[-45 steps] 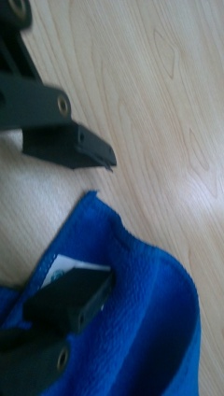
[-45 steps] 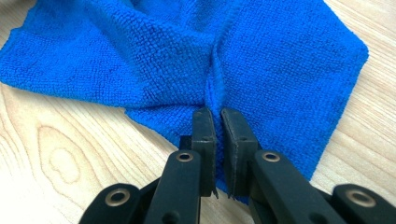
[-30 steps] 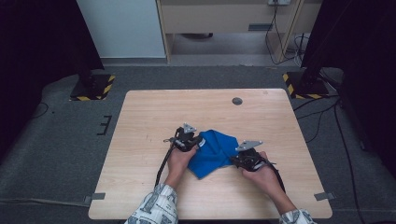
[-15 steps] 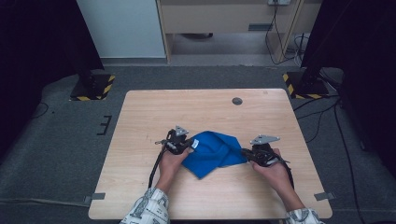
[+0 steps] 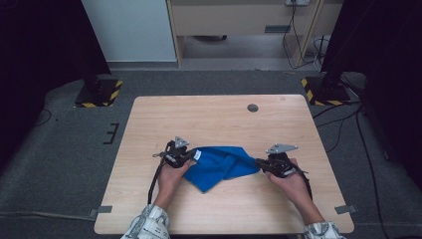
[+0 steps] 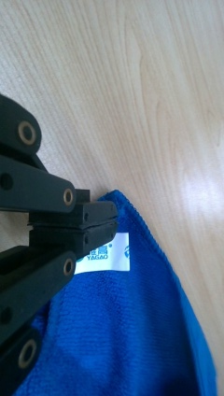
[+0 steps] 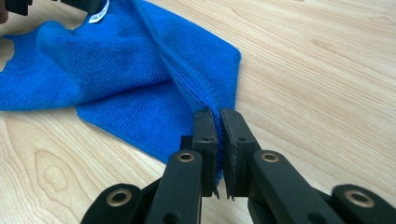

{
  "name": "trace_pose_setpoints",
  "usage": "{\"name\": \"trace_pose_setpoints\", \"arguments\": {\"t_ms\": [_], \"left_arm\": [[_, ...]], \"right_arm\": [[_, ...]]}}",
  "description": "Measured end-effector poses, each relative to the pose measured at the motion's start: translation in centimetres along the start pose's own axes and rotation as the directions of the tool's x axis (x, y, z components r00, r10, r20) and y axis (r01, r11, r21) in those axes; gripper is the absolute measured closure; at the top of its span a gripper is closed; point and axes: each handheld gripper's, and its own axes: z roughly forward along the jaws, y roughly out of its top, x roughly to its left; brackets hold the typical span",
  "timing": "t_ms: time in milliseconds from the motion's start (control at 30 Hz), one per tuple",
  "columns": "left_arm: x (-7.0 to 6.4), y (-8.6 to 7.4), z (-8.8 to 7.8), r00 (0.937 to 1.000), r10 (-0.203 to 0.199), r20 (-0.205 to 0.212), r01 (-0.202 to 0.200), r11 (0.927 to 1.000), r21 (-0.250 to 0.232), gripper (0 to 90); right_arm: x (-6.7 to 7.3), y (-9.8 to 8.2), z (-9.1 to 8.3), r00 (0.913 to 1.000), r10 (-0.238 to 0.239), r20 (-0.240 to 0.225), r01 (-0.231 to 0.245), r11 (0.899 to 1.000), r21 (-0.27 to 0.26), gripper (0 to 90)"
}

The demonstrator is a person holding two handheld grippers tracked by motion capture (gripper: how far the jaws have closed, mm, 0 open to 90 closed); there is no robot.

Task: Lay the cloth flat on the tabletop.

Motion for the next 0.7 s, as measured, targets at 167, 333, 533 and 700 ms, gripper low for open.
{"name": "trace_pose_setpoints", "arguments": {"t_ms": [167, 333, 533, 700], "left_arm": [[0.1, 0.4, 0.0, 0.9998, -0.020, -0.001, 0.020, 0.9989, -0.042, 75.3], [0.1, 1.1, -0.1, 0.9985, -0.047, -0.028, 0.044, 0.9946, -0.094, 55.1], [0.4, 0.9, 0.8, 0.9973, -0.059, -0.045, 0.056, 0.9967, -0.059, 50.0], [0.3, 0.5, 1.3, 0.9962, -0.064, -0.059, 0.063, 0.9978, -0.020, 52.3]], "right_arm": [[0.1, 0.1, 0.3, 0.9999, -0.012, -0.001, 0.012, 1.000, 0.004, 85.2], [0.0, 0.0, 0.5, 0.9999, -0.016, 0.003, 0.016, 1.000, 0.009, 84.8], [-0.1, 0.0, 0.5, 0.9998, -0.017, 0.003, 0.017, 1.000, 0.009, 84.5], [-0.3, 0.0, 0.4, 1.0000, -0.006, 0.006, 0.006, 1.000, 0.005, 84.2]]}}
